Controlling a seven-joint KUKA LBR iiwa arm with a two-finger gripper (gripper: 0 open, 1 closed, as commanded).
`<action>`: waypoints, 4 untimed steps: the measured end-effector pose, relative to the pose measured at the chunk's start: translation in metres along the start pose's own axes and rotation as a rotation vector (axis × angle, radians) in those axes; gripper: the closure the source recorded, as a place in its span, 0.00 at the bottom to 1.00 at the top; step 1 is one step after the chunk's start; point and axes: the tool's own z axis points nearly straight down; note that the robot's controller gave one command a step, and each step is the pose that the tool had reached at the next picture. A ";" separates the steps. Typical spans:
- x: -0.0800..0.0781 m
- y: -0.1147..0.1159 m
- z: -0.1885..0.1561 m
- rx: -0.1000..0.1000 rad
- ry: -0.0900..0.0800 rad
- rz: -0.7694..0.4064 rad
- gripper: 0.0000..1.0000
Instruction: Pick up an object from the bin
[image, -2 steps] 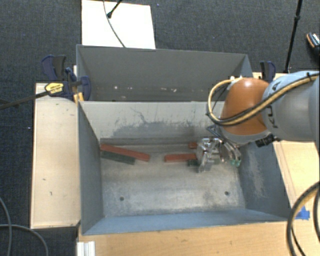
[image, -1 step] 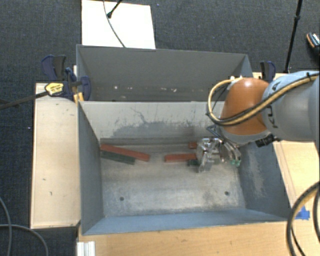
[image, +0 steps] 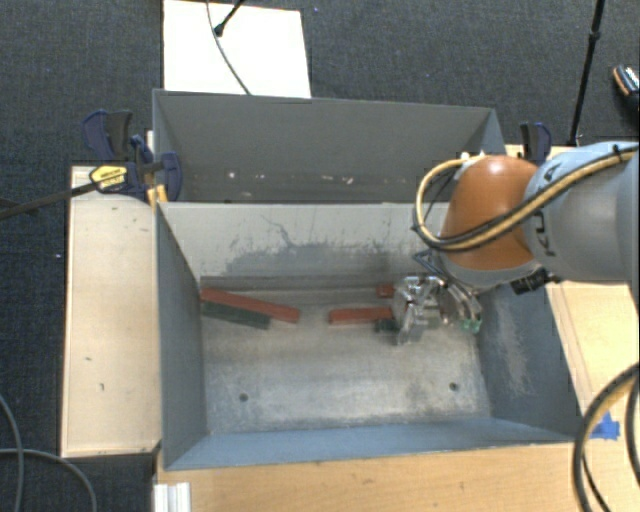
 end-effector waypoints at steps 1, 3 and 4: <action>0.000 0.000 0.000 0.000 0.000 0.001 1.00; 0.039 -0.050 -0.026 0.000 0.008 0.210 0.00; 0.018 -0.033 0.005 -0.001 0.003 0.232 0.00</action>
Offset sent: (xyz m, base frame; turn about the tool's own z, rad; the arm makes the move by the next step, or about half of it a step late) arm 0.0000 0.0000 0.0000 0.0000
